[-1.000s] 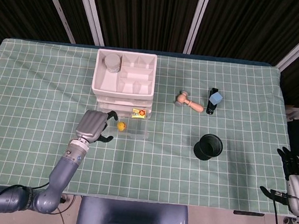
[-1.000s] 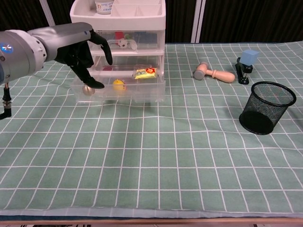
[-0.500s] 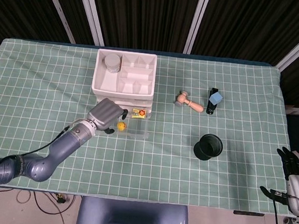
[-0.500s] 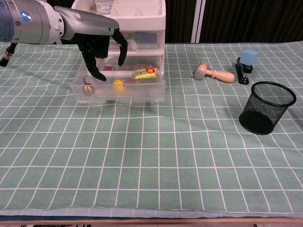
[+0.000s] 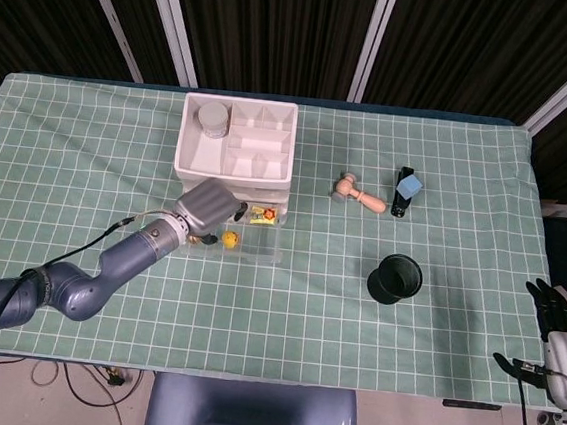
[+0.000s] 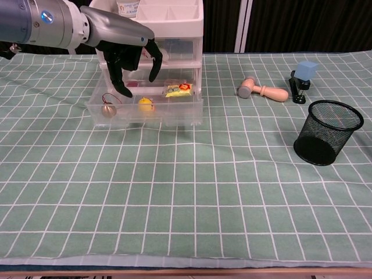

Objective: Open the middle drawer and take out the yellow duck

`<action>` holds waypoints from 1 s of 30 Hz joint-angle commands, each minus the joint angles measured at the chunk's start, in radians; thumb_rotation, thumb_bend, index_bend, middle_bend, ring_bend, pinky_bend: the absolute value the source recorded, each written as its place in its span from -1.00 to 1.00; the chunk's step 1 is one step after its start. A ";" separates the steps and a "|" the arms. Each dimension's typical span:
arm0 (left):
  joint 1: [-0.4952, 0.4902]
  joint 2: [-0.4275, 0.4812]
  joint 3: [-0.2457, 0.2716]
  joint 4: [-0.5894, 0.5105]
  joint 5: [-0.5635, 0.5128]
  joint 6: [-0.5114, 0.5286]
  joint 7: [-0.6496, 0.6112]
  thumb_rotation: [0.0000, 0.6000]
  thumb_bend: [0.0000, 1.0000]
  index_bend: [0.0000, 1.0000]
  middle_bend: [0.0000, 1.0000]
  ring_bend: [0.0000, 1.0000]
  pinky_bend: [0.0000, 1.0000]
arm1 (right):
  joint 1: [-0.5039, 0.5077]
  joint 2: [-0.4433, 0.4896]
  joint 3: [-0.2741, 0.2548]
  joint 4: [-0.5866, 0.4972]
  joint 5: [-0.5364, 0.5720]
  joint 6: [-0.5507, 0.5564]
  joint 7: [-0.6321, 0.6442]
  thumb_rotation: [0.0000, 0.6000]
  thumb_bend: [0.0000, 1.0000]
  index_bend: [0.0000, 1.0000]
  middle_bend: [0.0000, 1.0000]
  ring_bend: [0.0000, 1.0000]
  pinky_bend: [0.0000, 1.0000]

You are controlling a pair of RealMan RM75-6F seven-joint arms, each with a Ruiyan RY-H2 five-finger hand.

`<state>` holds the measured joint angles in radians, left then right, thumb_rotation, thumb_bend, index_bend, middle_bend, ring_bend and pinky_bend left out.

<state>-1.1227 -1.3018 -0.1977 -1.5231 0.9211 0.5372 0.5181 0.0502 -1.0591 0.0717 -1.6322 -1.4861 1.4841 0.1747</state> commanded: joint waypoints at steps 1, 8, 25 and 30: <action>-0.011 -0.011 0.017 0.014 0.010 -0.004 -0.014 1.00 -0.67 -0.13 1.00 1.00 1.00 | 0.000 0.001 0.000 -0.001 0.001 -0.001 0.001 1.00 -1.00 -1.00 -1.00 -1.00 -0.58; -0.027 -0.041 0.054 0.045 0.020 0.014 -0.040 1.00 -0.67 -0.13 1.00 1.00 1.00 | -0.001 0.002 0.001 -0.002 0.003 -0.001 0.004 1.00 -1.00 -1.00 -1.00 -1.00 -0.58; -0.060 -0.096 0.108 0.085 -0.005 0.043 -0.064 1.00 -0.62 -0.13 1.00 1.00 1.00 | -0.001 0.004 0.002 -0.006 0.007 -0.005 0.011 1.00 -1.00 -1.00 -1.00 -1.00 -0.58; -0.069 -0.107 0.118 0.093 -0.013 0.048 -0.067 1.00 -0.60 -0.12 1.00 1.00 1.00 | -0.001 0.004 0.002 -0.007 0.008 -0.006 0.013 1.00 -1.00 -1.00 -1.00 -1.00 -0.58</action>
<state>-1.1913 -1.4086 -0.0805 -1.4306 0.9083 0.5849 0.4515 0.0491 -1.0547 0.0742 -1.6395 -1.4778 1.4780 0.1876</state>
